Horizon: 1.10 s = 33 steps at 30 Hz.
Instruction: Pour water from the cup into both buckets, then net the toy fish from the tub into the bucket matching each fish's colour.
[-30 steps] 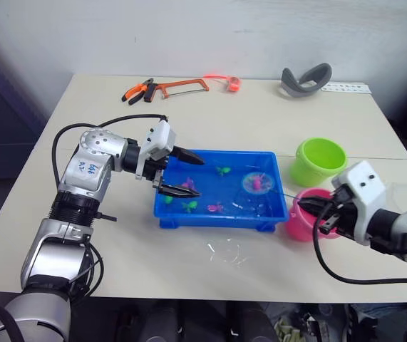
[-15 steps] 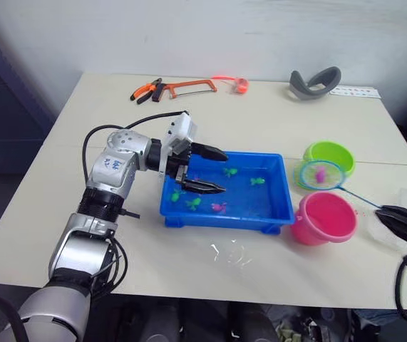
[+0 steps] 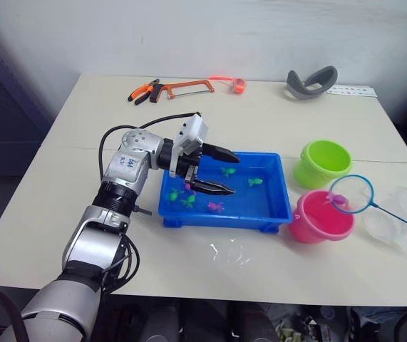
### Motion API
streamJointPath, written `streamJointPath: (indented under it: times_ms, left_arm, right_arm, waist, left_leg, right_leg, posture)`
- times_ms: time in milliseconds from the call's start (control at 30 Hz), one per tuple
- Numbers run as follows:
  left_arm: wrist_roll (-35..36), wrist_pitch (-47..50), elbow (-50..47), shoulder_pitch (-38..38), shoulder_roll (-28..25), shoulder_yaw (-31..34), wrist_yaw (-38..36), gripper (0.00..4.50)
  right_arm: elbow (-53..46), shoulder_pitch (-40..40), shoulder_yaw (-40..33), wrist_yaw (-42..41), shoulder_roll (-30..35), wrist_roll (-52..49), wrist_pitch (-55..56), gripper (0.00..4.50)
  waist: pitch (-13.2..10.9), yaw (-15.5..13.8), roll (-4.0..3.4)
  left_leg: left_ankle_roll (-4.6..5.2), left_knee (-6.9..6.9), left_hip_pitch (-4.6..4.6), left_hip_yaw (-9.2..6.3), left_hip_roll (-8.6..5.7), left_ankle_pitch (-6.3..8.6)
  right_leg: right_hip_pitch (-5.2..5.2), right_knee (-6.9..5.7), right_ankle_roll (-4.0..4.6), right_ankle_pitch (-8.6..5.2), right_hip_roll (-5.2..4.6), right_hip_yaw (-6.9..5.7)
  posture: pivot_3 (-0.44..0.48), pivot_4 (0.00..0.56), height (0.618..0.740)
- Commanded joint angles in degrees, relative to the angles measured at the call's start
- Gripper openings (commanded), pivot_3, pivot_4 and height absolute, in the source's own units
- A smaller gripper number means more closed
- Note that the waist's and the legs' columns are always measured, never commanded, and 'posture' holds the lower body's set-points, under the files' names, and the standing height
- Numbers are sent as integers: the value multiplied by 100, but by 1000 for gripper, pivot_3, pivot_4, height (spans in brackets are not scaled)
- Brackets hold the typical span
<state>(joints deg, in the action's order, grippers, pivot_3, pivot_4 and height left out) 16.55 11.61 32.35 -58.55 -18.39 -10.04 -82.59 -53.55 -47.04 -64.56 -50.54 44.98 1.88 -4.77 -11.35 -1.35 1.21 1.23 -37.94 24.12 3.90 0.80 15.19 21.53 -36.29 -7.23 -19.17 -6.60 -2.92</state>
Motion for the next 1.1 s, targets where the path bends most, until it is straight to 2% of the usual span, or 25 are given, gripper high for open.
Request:
streamJointPath:
  times_ms: [33,133,400,500,600,667,800,900,967,1100]
  left_arm:
    - [14,-73,-86,-197,8,70,-40,4476]
    - [26,-38,-181,-155,-35,81,-28,4476]
    - [37,55,-376,-13,-164,112,72,4476]
    - [15,155,-622,208,-289,85,136,4476]
    - [-25,289,-927,491,-486,91,273,4476]
    - [-48,384,-1129,688,-692,86,286,4476]
    - [-50,576,-1717,1246,-1303,168,261,4476]
    - [0,746,-2037,1498,-1623,292,370,4476]
    - [-64,756,-2280,1751,-1943,396,456,4476]
    - [-21,891,-2703,2148,-2353,573,639,4476]
  right_arm:
    - [490,21,75,89,168,1044,1337,0]
    - [935,187,73,232,327,1602,2112,0]
    - [1530,504,105,142,340,1694,2682,0]
    - [1513,859,284,43,226,752,1990,0]
    - [1106,1364,675,-69,257,-947,218,0]
    - [975,1750,990,-116,535,-1483,-412,0]
    - [1177,3018,2351,56,1239,-2272,-1337,0]
    - [1416,3934,3401,82,1484,-2501,-1730,0]
    - [1766,4712,4399,4,1503,-2348,-1729,0]
    - [2525,5848,5860,-112,1315,-1707,-1431,0]
  waist:
    - [0,-7,0]
    - [0,-6,0]
    - [0,0,0]
    - [0,24,0]
    - [1,55,-2]
    - [1,87,-3]
    - [0,188,-3]
    - [-1,143,-6]
    - [-2,139,-6]
    - [-2,130,-7]
  left_leg:
    - [-1,0,0,0,0,0]
    - [-1,0,1,2,-4,-1]
    - [-4,-1,0,1,0,-2]
    - [-5,-1,-2,0,2,-3]
    - [-8,-1,-4,-3,9,-5]
    - [-9,-1,-6,-6,10,-6]
    - [-4,-4,-12,1,11,-5]
    - [0,-3,-14,-7,15,-3]
    - [-2,-5,-3,-24,13,-4]
    - [-3,-5,5,-17,6,-5]
  right_leg:
    - [0,2,0,0,0,0]
    - [-2,6,-3,2,-3,0]
    - [-6,11,-5,3,-1,-1]
    - [-7,10,-4,3,-1,0]
    - [-8,7,-3,3,0,0]
    - [-10,-2,-2,4,-3,0]
    - [-10,-12,6,8,-10,5]
    - [-6,-17,13,7,-13,4]
    - [-3,-16,18,4,-16,6]
    - [0,-7,17,4,-25,1]
  posture:
    - [0,150,740]
    - [0,150,740]
    - [0,150,740]
    - [0,150,740]
    - [0,150,740]
    - [0,150,740]
    - [0,150,740]
    - [0,150,740]
    - [0,150,740]
    - [0,150,740]
